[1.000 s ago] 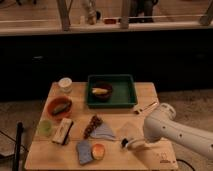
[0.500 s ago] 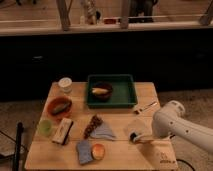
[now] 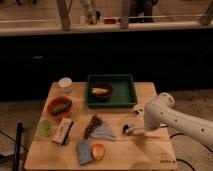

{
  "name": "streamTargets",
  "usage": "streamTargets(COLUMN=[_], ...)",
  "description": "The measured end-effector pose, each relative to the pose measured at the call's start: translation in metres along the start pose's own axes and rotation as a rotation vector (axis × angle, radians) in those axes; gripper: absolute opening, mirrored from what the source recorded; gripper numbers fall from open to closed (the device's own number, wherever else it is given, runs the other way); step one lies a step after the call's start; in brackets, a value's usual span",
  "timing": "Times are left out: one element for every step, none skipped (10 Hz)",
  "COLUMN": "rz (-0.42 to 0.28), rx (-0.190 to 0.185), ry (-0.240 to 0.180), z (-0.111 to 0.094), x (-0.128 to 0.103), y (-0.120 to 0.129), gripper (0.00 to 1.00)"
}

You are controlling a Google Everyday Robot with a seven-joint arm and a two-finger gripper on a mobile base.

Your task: Wipe table surface with brush

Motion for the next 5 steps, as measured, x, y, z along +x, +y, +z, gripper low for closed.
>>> streamTargets(rz=[-0.027, -0.055, -0.085, -0.098, -0.108], rx=[0.002, 0.002, 0.001, -0.003, -0.006], ry=[-0.009, -0.016, -0.02, -0.019, -0.017], z=[-0.001, -0.002, -0.003, -0.003, -0.002], x=[-0.011, -0.02, -0.025, -0.024, -0.019], y=[0.006, 0.015, 0.026, 0.032, 0.037], gripper=[0.0, 0.0, 0.0, 0.0, 0.0])
